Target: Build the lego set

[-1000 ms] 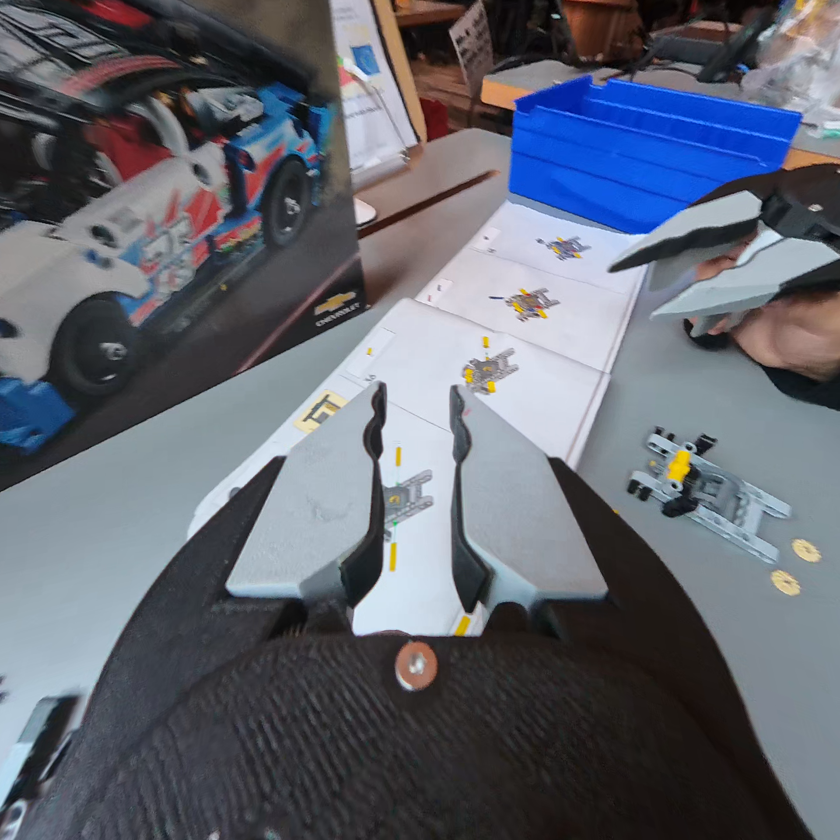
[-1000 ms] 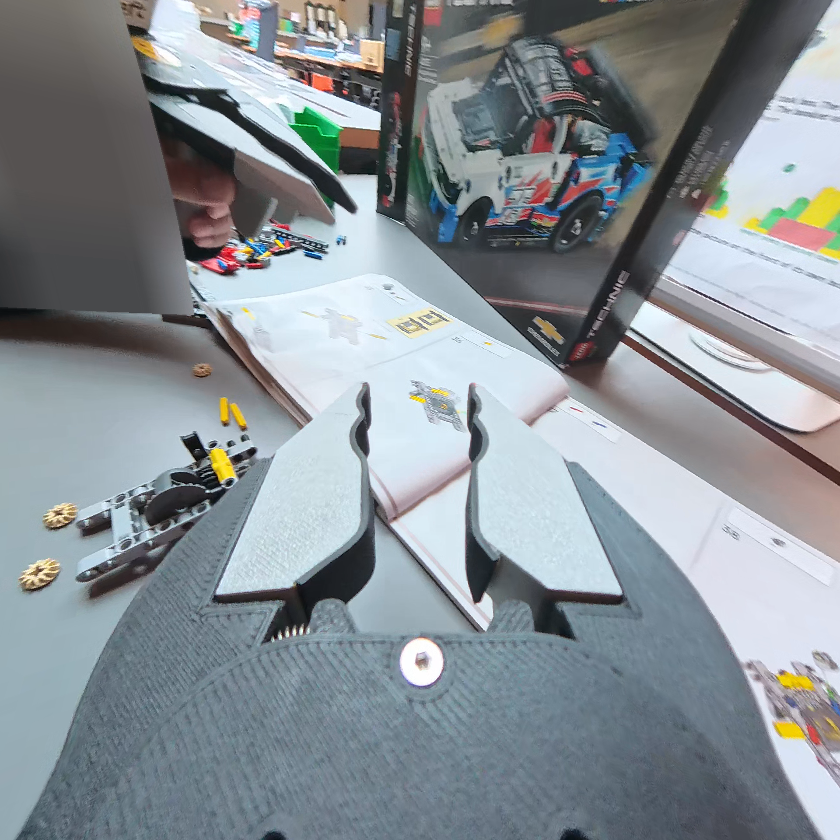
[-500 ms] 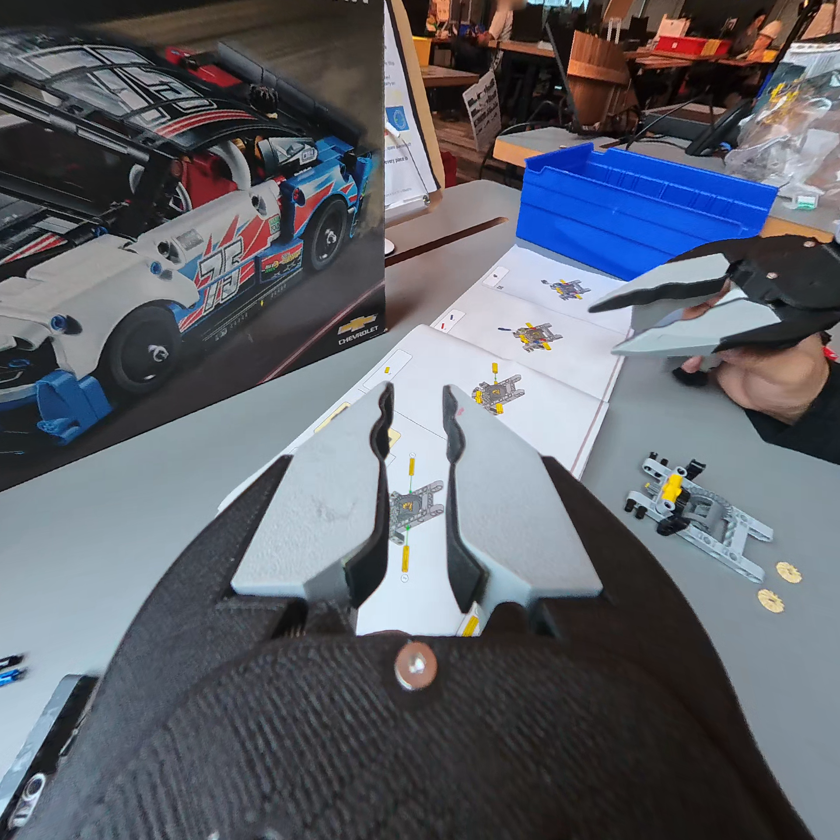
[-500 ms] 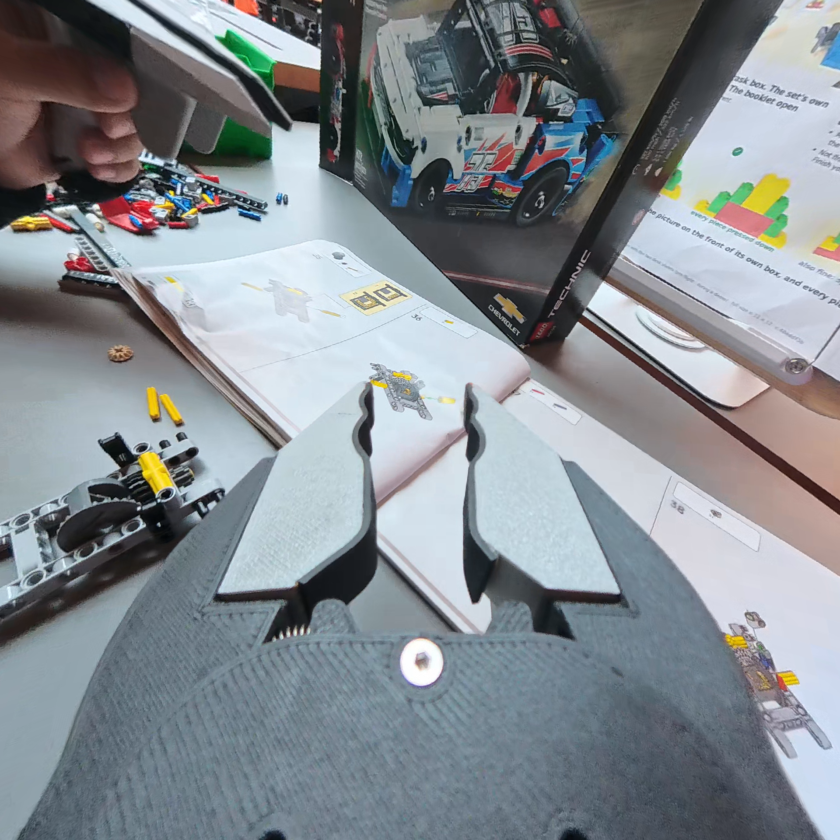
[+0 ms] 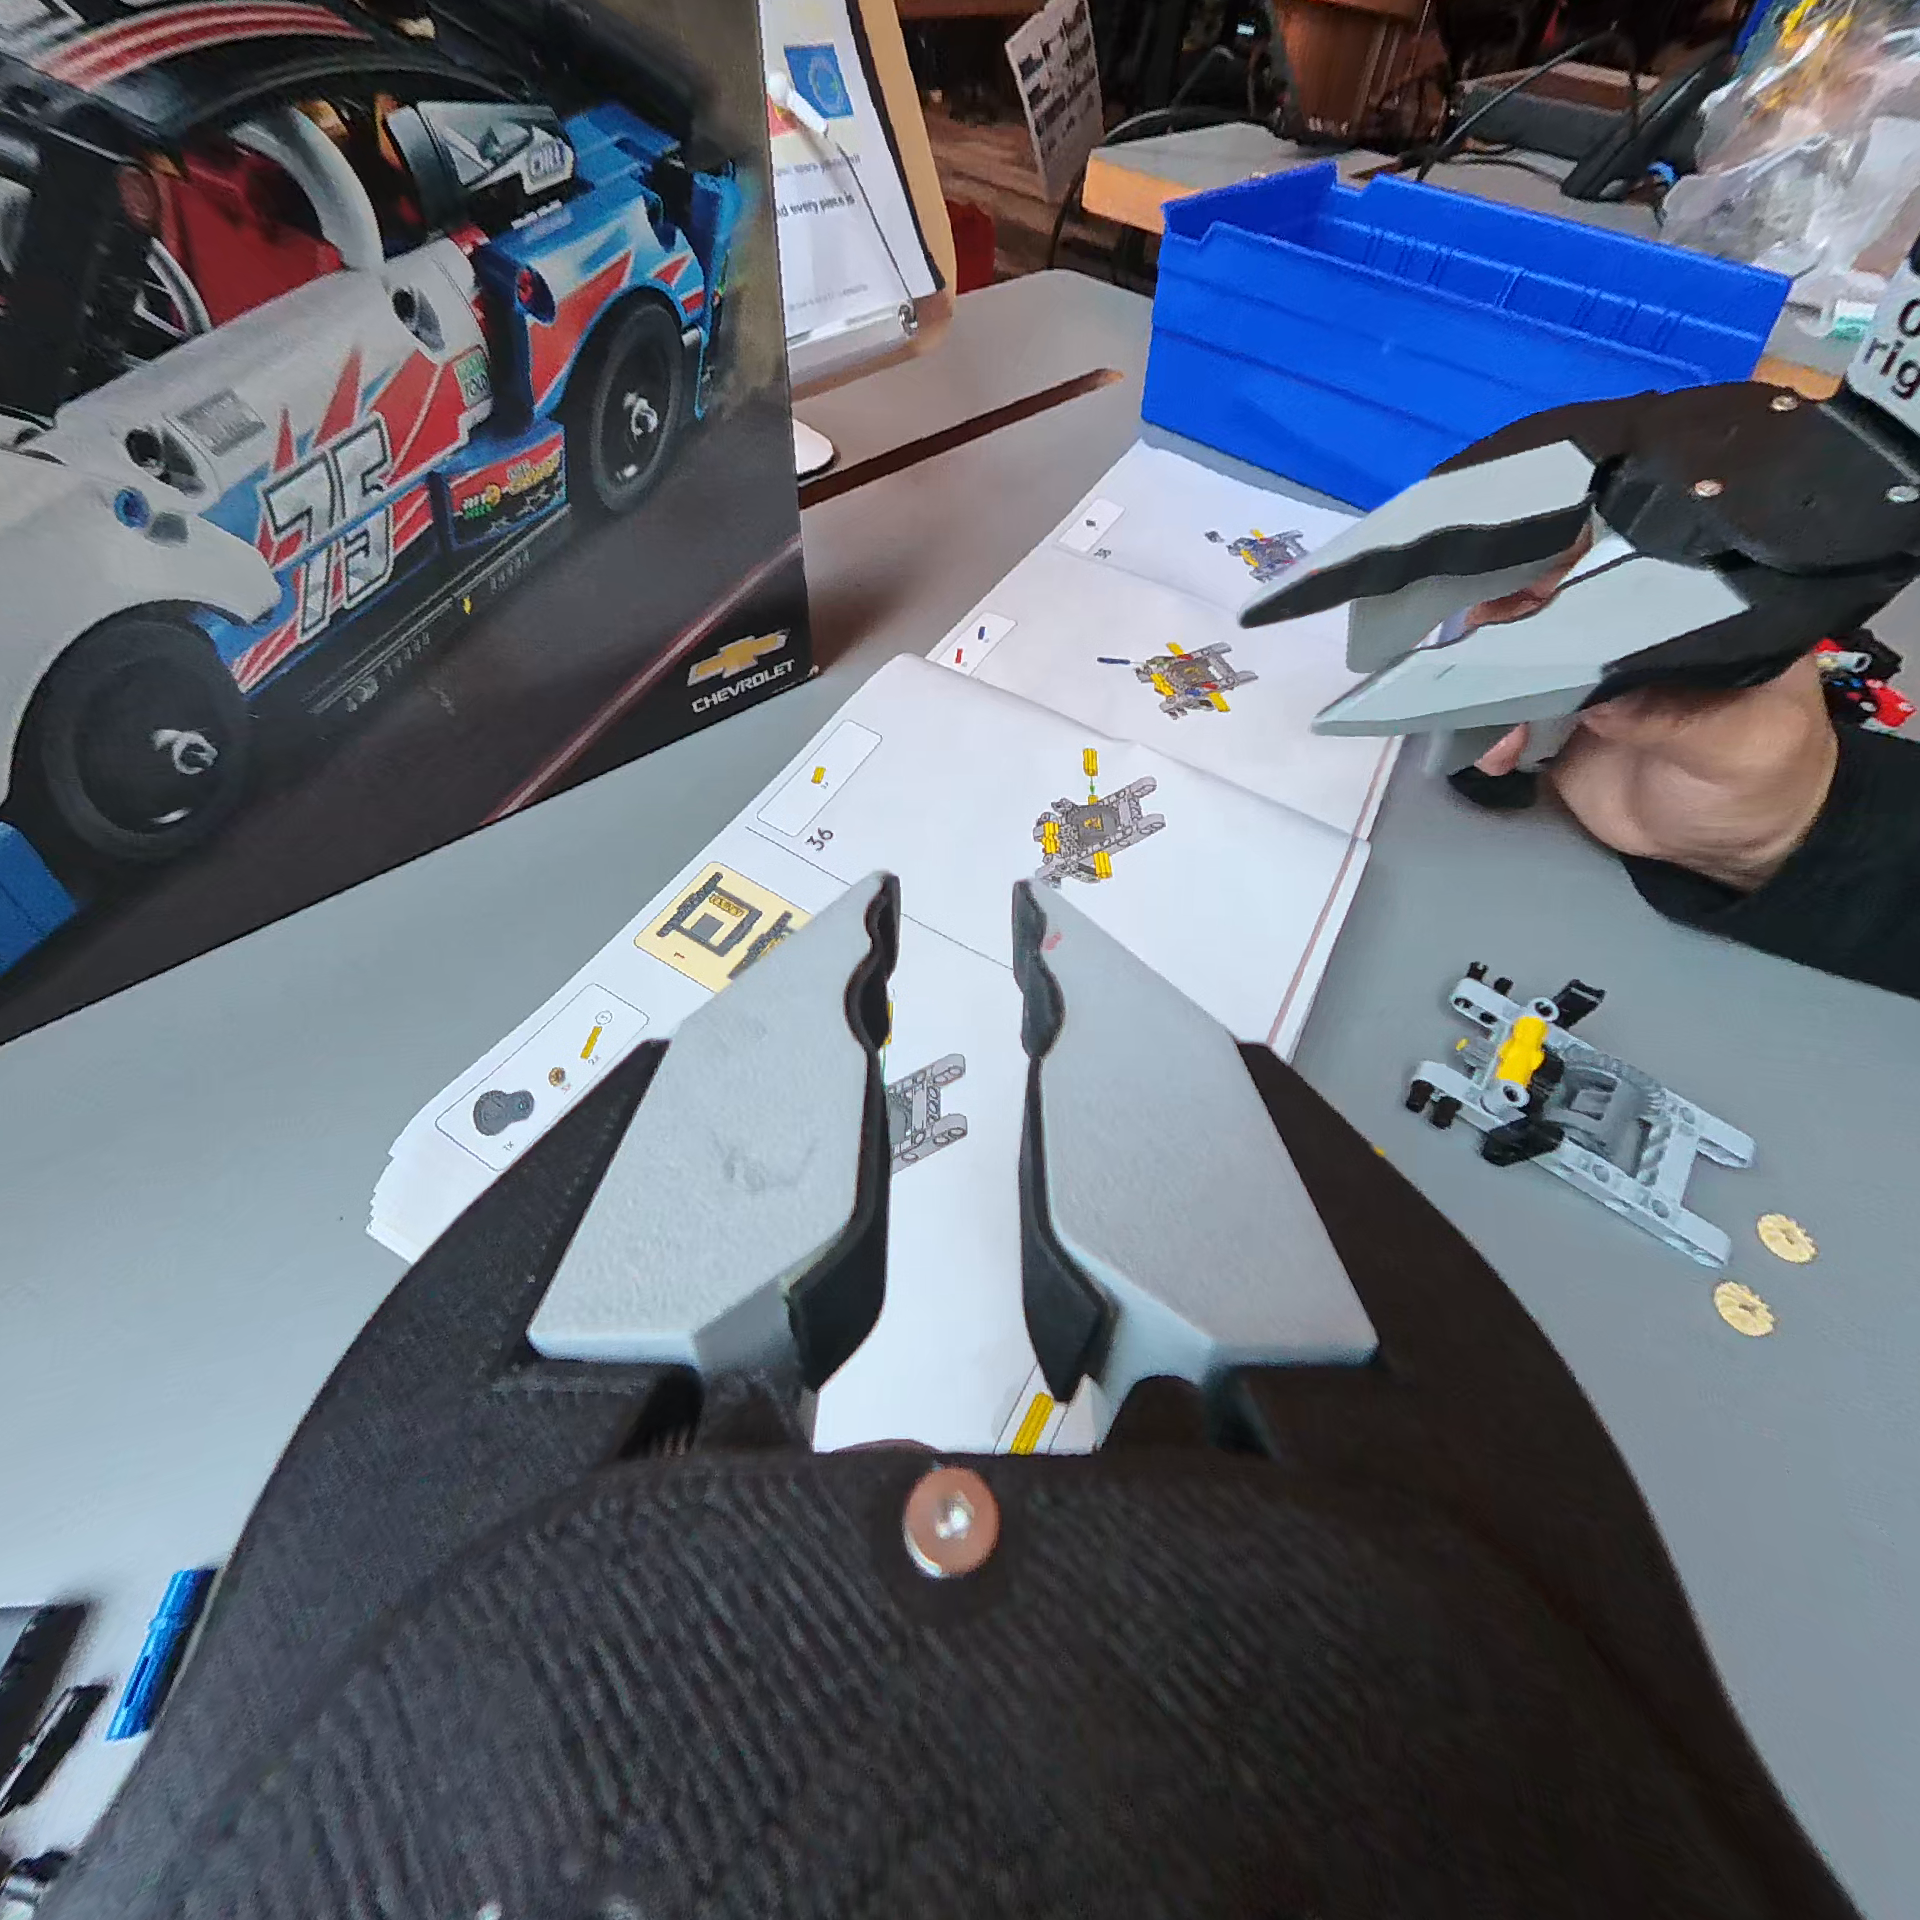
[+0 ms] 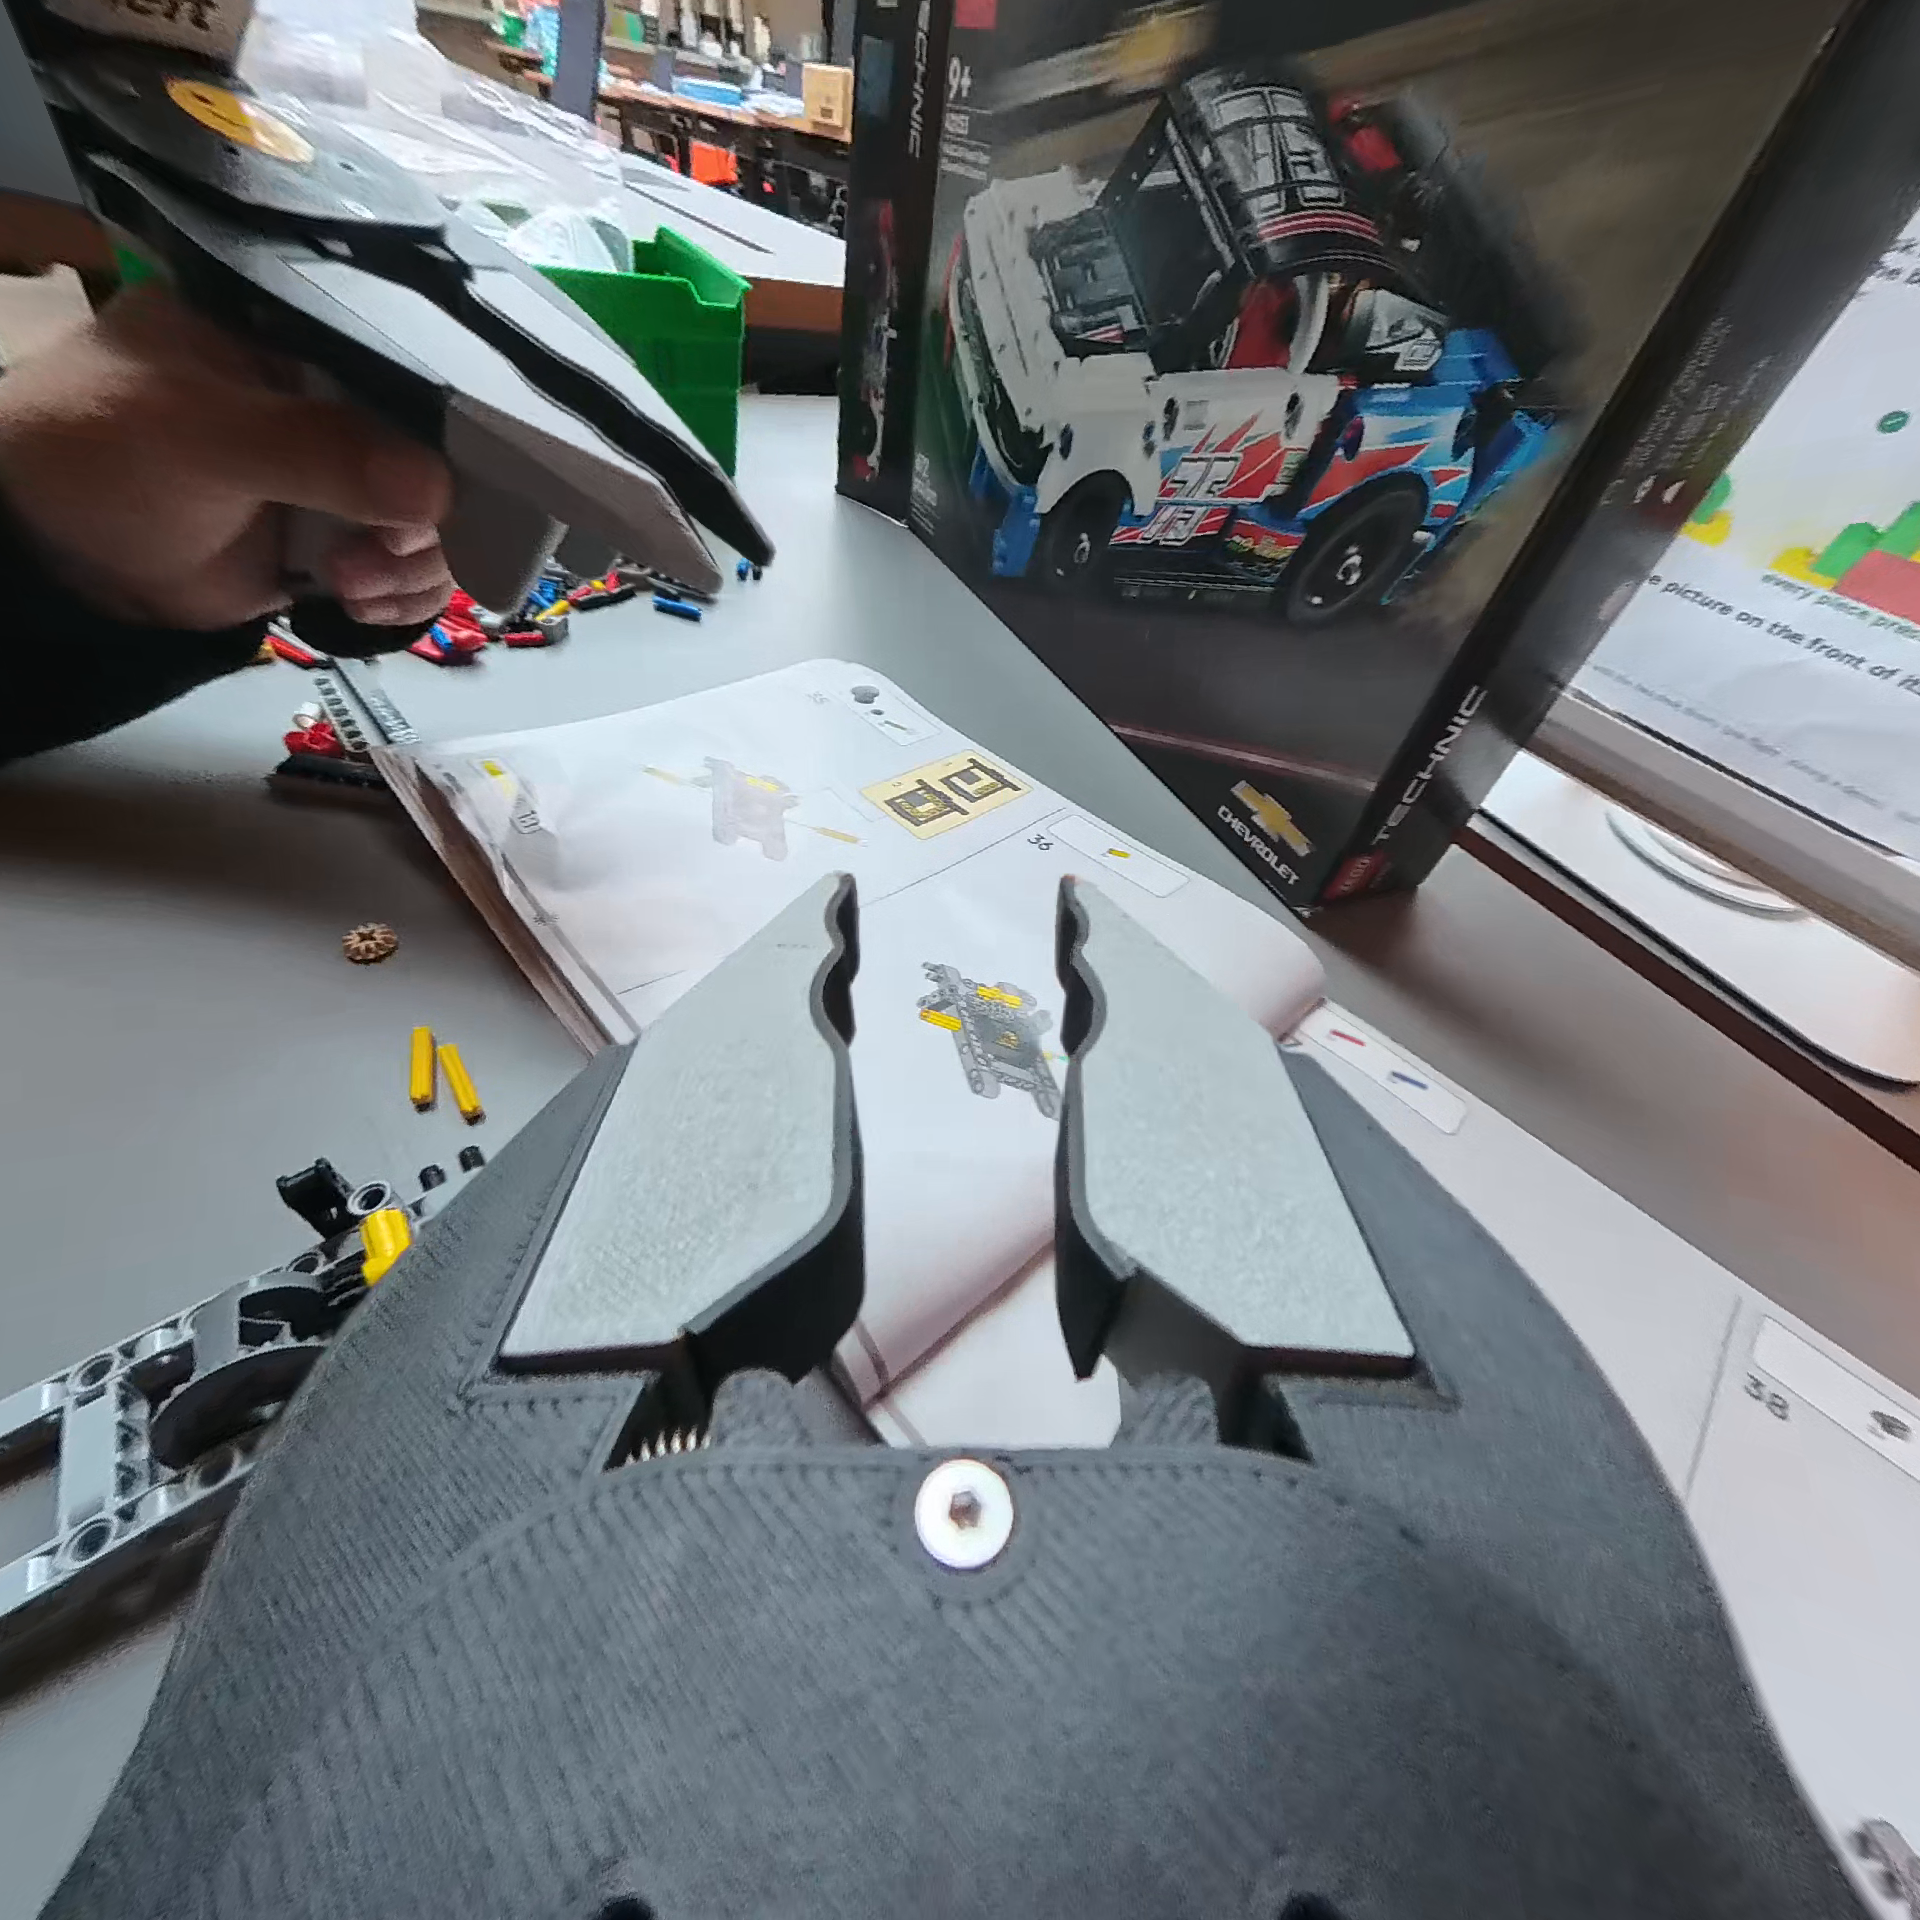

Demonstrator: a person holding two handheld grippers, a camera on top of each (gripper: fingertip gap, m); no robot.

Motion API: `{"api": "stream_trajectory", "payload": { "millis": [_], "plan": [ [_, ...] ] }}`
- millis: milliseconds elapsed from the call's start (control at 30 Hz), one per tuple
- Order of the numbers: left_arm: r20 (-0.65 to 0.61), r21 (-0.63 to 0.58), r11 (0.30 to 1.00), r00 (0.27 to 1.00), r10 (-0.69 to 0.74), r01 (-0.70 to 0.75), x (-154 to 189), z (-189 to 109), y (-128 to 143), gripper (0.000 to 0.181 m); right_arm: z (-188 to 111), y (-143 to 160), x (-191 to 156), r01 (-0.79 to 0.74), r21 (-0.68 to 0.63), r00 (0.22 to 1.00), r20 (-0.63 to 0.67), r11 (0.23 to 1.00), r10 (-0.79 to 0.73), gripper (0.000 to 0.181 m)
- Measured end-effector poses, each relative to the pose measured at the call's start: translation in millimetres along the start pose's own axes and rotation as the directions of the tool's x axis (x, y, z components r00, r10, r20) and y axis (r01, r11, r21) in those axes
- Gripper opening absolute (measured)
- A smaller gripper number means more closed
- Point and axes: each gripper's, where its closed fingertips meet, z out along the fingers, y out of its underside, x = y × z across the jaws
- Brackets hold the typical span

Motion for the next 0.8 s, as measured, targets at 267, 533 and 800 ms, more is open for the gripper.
{"api": "stream_trajectory", "payload": {
  "millis": [267, 533, 800],
  "plan": [
    [-0.007, -0.001, 1.000, 1.000, -0.024, 0.024, -1.3, -0.6, 0.7, 0.019, 2.3, 3.8, -6.3, -0.021, -0.014, 0.999, 0.039, 1.000, 0.021, 0.034],
    [-0.027, 0.011, 0.998, 0.997, -0.066, 0.066, -1.4, -1.0, 0.2, 0.018, -4.6, 0.6, -4.9, -0.010, 0.002, 0.999, 0.032, 1.000, 0.010, 0.030],
    [-0.009, 0.021, 0.997, 0.997, -0.077, 0.077, -6.6, -2.1, -0.7, 0.018, -5.9, 0.2, -6.9, -0.011, 0.007, 0.999, 0.045, 1.000, 0.011, 0.029]
  ]
}}
